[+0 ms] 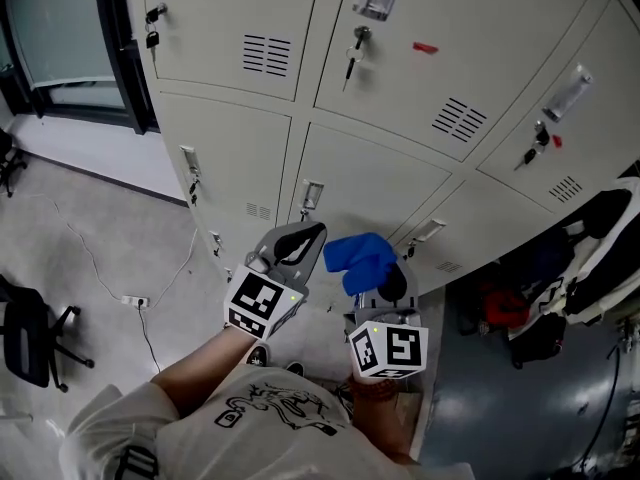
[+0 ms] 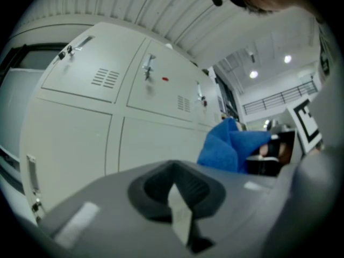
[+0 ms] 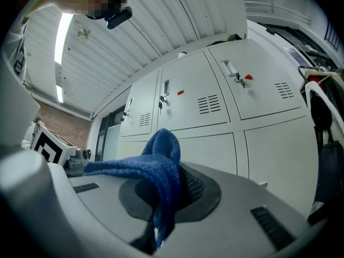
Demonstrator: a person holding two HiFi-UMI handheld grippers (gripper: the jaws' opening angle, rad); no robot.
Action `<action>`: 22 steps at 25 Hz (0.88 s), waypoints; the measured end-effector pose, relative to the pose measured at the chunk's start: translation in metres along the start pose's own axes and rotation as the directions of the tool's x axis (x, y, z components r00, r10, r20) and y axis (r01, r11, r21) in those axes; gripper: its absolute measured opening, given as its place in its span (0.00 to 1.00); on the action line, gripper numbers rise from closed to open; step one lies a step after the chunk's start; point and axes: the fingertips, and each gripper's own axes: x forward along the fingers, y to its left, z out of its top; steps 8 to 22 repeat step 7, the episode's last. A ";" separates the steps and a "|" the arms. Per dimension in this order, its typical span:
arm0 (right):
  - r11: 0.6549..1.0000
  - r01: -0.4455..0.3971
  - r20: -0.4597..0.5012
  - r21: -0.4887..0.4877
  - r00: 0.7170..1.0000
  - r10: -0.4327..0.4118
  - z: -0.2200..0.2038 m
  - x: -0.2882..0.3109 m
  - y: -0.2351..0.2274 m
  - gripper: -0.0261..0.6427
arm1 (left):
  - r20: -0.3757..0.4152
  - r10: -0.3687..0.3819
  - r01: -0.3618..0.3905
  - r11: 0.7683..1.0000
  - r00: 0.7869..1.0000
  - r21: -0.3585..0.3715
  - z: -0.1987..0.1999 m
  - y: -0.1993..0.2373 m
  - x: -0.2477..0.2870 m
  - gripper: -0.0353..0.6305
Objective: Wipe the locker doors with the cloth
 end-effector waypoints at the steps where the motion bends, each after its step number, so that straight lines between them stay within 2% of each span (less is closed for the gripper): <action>1: 1.000 -0.001 0.000 0.003 1.000 0.001 -0.001 0.000 0.001 0.08 | -0.001 0.000 0.000 1.000 1.000 0.000 0.000 0.000 -0.001 0.06; 22: 1.000 -0.001 -0.001 0.009 1.000 0.001 -0.002 -0.002 0.001 0.08 | -0.001 -0.002 0.002 1.000 1.000 0.000 0.000 -0.002 -0.002 0.06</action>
